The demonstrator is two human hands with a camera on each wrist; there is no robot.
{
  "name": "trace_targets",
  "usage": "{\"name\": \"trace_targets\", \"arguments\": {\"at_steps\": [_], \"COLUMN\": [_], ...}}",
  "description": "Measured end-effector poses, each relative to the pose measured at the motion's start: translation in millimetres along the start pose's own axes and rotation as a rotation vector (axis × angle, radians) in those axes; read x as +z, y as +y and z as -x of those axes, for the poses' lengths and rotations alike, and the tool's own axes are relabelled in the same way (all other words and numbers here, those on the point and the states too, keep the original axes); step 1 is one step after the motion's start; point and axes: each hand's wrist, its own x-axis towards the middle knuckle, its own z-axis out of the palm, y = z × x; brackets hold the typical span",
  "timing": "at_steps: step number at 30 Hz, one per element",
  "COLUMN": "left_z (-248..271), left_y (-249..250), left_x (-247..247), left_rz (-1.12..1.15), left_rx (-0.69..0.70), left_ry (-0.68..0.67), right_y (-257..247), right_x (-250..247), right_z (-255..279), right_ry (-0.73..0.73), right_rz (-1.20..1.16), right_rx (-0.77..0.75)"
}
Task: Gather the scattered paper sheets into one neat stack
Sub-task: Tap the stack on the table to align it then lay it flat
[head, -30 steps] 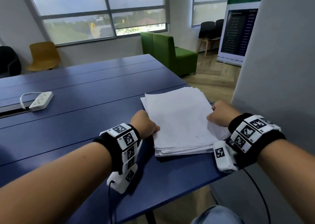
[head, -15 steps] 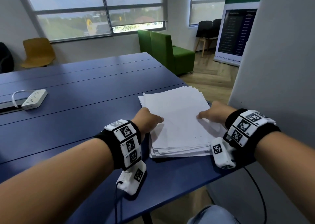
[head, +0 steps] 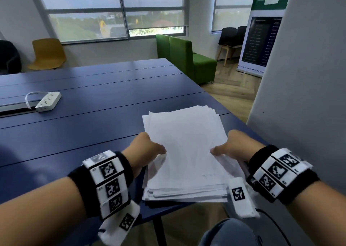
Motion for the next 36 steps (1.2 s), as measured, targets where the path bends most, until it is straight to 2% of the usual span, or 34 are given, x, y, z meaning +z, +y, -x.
{"name": "trace_targets", "arguments": {"at_steps": [7, 14, 17, 19, 21, 23, 25, 29, 34, 36], "left_z": [62, 114, 120, 122, 122, 127, 133, 139, 138, 137], "left_y": [-38, -68, -82, -91, -100, -102, -100, -100, -108, -113], "left_x": [-44, -84, -96, -102, -107, -110, -111, -118, -130, -133], "left_rz": [-0.090, -0.140, -0.224, -0.268, -0.287, -0.210, -0.081, 0.017, 0.108, 0.144], "left_rx": [0.023, -0.043, -0.087, -0.088, -0.108, -0.151, -0.154, -0.134, -0.194, -0.189], "left_ry": [-0.041, -0.012, -0.016, -0.008, 0.004, 0.020, 0.000, 0.013, -0.038, -0.002], "right_y": [-32, -60, -67, -69, -65, -62, -61, -69, -79, -80], "right_x": [36, 71, 77, 78, 81, 84, 85, 93, 100, 105], "right_z": [45, 81, 94, 98, 100, 102, 106, 104, 106, 107], "right_ry": [-0.070, -0.130, -0.150, -0.163, -0.141, -0.152, -0.220, -0.326, -0.520, -0.526], "right_rz": [-0.028, 0.266, 0.274, 0.201, 0.016, -0.284, -0.470, -0.571, -0.655, -0.688], "right_rx": [-0.142, -0.200, -0.191, -0.193, -0.193, -0.178, -0.157, -0.157, -0.173, -0.179]}}
